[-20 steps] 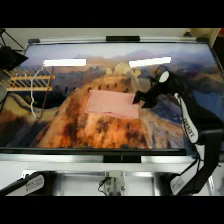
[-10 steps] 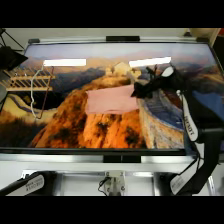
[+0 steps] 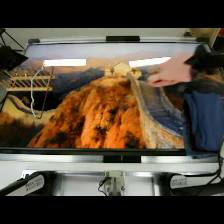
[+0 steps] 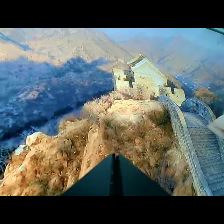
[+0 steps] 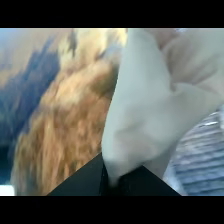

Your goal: Fold the shirts.

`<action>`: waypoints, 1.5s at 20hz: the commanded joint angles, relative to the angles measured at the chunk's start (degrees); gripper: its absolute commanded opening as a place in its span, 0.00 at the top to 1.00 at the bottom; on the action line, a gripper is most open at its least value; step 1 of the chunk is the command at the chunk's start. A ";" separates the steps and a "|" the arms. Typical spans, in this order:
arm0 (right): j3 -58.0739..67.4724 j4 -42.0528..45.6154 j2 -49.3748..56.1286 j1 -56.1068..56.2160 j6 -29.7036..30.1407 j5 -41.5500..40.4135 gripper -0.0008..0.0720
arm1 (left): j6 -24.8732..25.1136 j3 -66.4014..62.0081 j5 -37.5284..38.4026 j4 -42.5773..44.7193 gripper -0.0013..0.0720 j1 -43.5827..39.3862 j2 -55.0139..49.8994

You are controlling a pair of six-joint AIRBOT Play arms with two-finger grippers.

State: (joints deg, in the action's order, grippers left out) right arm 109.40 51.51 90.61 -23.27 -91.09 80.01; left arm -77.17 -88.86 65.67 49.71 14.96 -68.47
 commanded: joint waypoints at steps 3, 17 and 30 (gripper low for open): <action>0.74 8.02 -7.82 -15.23 -4.55 6.47 0.90 | 0.17 -0.02 1.05 0.00 0.93 0.00 0.04; -13.62 39.08 -15.04 -23.45 -4.70 26.60 0.90 | 0.20 -0.02 1.95 -0.44 0.93 0.00 0.04; -10.45 28.37 -18.23 -18.45 1.20 10.29 0.08 | -0.31 -2.10 3.37 17.79 0.93 -8.57 -1.51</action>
State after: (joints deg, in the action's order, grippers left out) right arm 90.87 88.66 72.95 -44.91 -91.07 99.33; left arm -75.77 -89.56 68.05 54.37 11.35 -68.95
